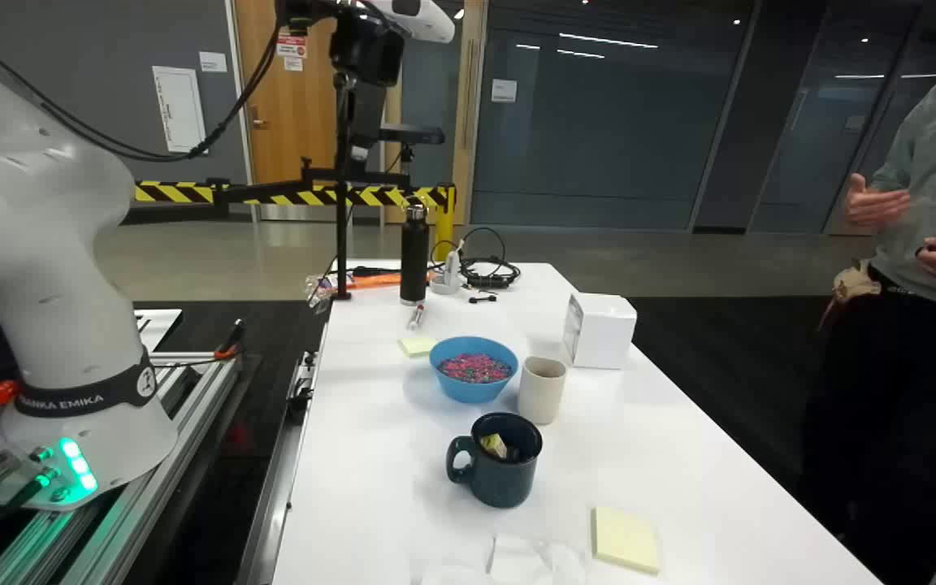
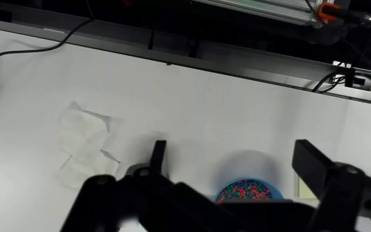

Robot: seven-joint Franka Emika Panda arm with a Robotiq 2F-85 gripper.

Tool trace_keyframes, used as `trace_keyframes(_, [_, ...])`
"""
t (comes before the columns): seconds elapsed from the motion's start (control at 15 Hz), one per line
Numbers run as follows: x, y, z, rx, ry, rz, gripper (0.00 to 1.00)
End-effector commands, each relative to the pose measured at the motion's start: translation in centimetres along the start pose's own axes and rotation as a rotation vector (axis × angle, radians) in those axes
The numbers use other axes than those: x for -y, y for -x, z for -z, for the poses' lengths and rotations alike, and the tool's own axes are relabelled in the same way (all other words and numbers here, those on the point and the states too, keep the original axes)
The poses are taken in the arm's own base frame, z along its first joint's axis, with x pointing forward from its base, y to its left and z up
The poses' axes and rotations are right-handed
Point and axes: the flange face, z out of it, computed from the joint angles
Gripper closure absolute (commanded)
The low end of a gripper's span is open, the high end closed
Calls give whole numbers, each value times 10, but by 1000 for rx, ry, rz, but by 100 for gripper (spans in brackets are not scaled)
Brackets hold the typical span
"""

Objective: Use the white napkin to wipe the right side of the tabletop.

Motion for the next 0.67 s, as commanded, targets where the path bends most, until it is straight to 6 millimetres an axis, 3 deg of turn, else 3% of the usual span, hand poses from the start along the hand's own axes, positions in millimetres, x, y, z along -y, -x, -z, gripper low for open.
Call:
trace_keyframes(0.0, [0,0,1,0,0,0,0])
trace_keyframes(0.4, [0,0,1,-1,0,0,0])
trace_keyframes(0.6, [-27,-13,-11,-9,37,-173,0])
